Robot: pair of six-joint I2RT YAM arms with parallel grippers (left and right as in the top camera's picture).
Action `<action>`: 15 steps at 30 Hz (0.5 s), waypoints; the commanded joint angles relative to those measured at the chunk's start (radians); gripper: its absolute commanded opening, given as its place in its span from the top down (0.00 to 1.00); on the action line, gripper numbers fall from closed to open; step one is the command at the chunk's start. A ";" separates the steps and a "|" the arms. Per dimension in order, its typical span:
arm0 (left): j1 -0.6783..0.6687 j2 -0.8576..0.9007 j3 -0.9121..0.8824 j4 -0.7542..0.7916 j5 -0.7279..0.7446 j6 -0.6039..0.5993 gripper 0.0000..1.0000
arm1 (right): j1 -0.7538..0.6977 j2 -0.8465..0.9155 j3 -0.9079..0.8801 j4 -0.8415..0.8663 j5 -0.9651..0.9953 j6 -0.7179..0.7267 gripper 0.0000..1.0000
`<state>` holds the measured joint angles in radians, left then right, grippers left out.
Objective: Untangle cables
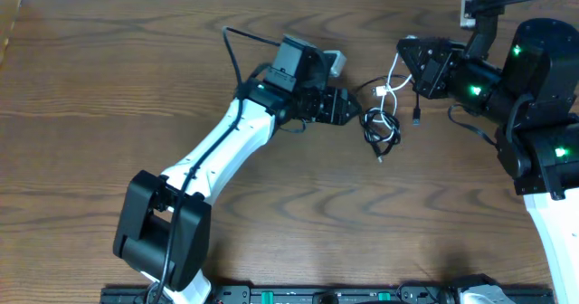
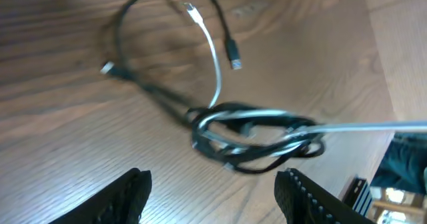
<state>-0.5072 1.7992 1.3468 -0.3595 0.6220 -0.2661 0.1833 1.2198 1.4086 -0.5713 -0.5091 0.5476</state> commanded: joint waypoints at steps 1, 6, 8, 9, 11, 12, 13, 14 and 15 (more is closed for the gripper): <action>-0.031 0.037 -0.006 0.021 -0.006 0.079 0.34 | -0.005 -0.006 0.020 -0.014 -0.019 0.013 0.99; -0.057 0.077 -0.006 0.092 -0.006 0.113 0.34 | -0.005 -0.006 0.020 -0.032 -0.018 0.012 0.99; -0.059 0.087 -0.006 0.101 -0.006 0.113 0.37 | -0.005 -0.006 0.020 -0.041 -0.018 0.011 0.99; -0.059 0.090 -0.006 0.099 -0.006 0.113 0.41 | -0.005 -0.006 0.020 -0.050 -0.017 0.003 0.99; -0.059 0.092 -0.006 0.092 -0.006 0.126 0.45 | -0.005 -0.006 0.020 -0.058 -0.017 -0.003 0.99; -0.060 0.095 -0.006 0.088 -0.006 0.140 0.47 | -0.005 -0.006 0.020 -0.059 -0.017 -0.003 0.99; -0.060 0.098 -0.006 0.088 -0.006 0.143 0.48 | -0.005 -0.006 0.020 -0.058 -0.017 -0.003 0.99; -0.062 0.105 -0.006 0.090 -0.006 0.143 0.48 | -0.005 -0.006 0.020 -0.057 -0.017 -0.003 0.99; -0.064 0.111 -0.006 0.093 -0.006 0.143 0.48 | -0.005 -0.006 0.020 -0.056 -0.016 -0.003 0.99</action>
<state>-0.5667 1.8801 1.3468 -0.2672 0.6220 -0.1562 0.1833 1.2198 1.4086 -0.6315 -0.5098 0.5484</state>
